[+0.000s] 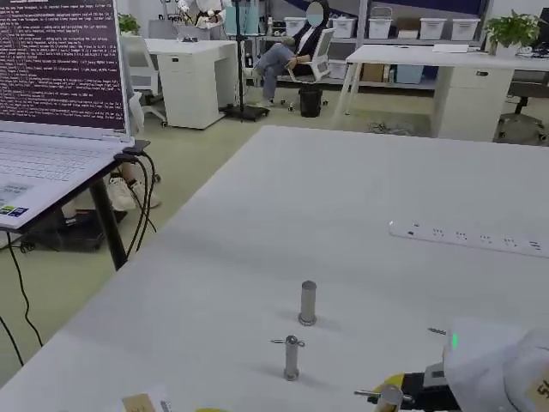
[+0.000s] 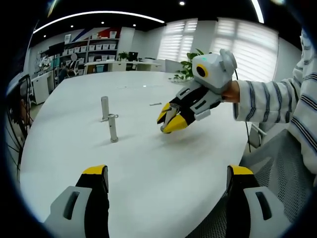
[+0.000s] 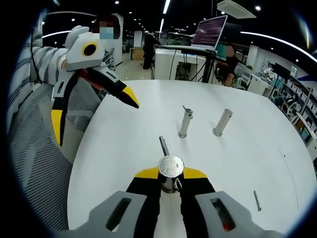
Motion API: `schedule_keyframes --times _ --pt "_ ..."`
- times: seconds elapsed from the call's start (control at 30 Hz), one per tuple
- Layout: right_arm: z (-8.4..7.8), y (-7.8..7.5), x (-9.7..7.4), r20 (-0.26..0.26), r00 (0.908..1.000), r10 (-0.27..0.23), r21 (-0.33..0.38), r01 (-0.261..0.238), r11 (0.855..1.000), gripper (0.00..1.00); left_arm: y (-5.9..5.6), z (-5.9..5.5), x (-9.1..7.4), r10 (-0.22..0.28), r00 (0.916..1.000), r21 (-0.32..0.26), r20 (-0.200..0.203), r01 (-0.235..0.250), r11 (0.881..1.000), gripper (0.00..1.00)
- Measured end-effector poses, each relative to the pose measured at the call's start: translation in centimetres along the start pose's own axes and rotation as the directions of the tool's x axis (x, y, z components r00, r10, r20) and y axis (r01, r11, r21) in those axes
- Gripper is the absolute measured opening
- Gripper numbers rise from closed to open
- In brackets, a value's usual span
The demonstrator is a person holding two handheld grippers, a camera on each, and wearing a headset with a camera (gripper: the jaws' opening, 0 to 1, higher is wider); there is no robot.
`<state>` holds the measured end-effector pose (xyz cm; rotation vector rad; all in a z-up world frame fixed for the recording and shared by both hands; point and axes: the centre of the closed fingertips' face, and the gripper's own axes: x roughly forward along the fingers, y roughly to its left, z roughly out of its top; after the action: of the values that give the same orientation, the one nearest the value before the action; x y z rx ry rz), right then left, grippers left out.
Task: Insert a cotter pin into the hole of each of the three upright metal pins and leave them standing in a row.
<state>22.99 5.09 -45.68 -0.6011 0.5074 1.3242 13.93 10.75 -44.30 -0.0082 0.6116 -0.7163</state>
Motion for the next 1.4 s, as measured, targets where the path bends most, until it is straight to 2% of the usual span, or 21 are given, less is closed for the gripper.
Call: schedule_keyframes --times 0.33,0.5,0.6,0.83,1.0,1.4 --pt "-0.9 -3.3 0.2 -0.01 0.9994 -0.034 0.037 0.034 0.999 0.09 0.2 -0.5 0.0 0.0 0.9999 -0.013 -0.016 0.0 1.0 0.97" --pt "-1.5 -4.3 0.3 -0.008 0.9978 -0.066 0.063 0.066 0.996 0.09 0.3 -0.8 -0.1 0.003 0.9996 -0.025 -0.028 -0.004 1.0 0.97" --pt "-2.0 -4.5 0.5 -0.004 0.9972 -0.075 0.095 0.075 0.993 0.09 0.4 -1.0 -0.1 0.003 0.9994 -0.03 -0.036 -0.004 1.0 0.97" --pt "-2.7 -4.7 0.7 -0.01 0.9965 -0.083 0.116 0.084 0.99 0.09 0.6 -1.2 -0.1 0.007 0.9986 -0.033 -0.052 -0.009 0.999 0.96" --pt "-2.7 -4.7 1.0 -0.005 0.9967 -0.08 0.122 0.08 0.989 0.09 0.8 -1.4 0.0 0.02 0.9982 -0.037 -0.058 -0.022 0.999 0.95" --pt "-2.3 -4.4 1.9 0.004 0.9975 -0.071 0.118 0.07 0.991 0.09 0.6 -1.7 0.0 0.016 0.9976 -0.041 -0.067 -0.019 0.999 0.94"
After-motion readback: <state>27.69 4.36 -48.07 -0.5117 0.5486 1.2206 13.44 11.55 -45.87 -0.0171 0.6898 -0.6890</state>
